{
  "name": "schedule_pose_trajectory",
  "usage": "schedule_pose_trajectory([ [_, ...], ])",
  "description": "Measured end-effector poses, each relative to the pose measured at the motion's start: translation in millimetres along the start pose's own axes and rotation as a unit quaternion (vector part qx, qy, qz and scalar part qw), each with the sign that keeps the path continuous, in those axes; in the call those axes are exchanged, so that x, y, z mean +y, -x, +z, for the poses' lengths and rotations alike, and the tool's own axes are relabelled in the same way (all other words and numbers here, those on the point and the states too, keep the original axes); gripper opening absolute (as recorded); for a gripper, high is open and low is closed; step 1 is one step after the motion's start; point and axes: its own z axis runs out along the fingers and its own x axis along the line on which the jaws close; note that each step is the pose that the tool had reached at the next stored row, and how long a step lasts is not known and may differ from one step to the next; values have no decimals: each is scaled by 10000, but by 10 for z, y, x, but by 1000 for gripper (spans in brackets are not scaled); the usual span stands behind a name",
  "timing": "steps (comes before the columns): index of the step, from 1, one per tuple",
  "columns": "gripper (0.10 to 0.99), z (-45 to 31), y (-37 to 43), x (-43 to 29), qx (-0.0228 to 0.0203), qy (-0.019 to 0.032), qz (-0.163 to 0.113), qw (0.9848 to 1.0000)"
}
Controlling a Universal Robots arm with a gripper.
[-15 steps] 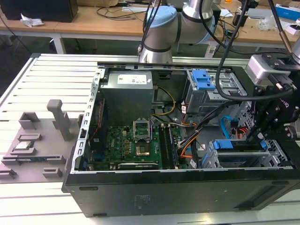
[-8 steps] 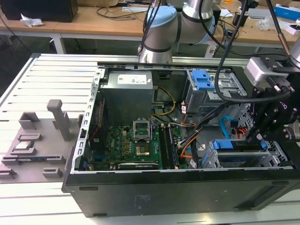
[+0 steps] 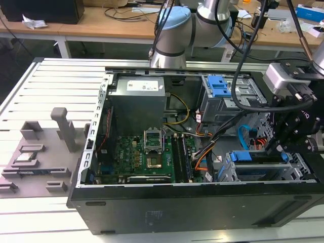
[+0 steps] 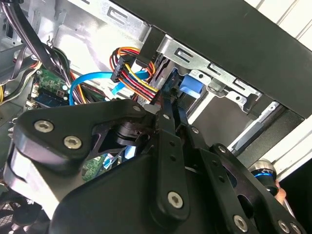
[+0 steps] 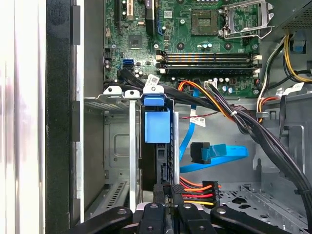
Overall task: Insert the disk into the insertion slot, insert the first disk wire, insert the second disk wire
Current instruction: 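Insert the first disk wire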
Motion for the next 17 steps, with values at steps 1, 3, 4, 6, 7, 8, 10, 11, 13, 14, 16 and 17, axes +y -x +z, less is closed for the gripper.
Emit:
schedule_pose_trajectory([
  [1,180,2,0,0,-2,0,0,10000],
  [3,243,-5,0,0,1,0,0,10000],
  [4,243,-20,0,1,1,0,0,10000],
  [6,243,-83,-1,3,1,0,0,10000],
  [7,243,-115,0,5,0,0,0,10000],
  [8,243,-146,1,6,0,0,0,10000],
  [10,243,-274,17,11,0,0,0,10000],
  [11,227,-295,29,13,-1,0,0,10000],
  [13,106,-354,57,16,0,0,0,10000],
  [14,106,-395,74,18,1,0,0,10000],
  [16,106,-429,74,19,1,0,0,10000],
  [17,106,-448,74,20,0,0,0,10000],
])
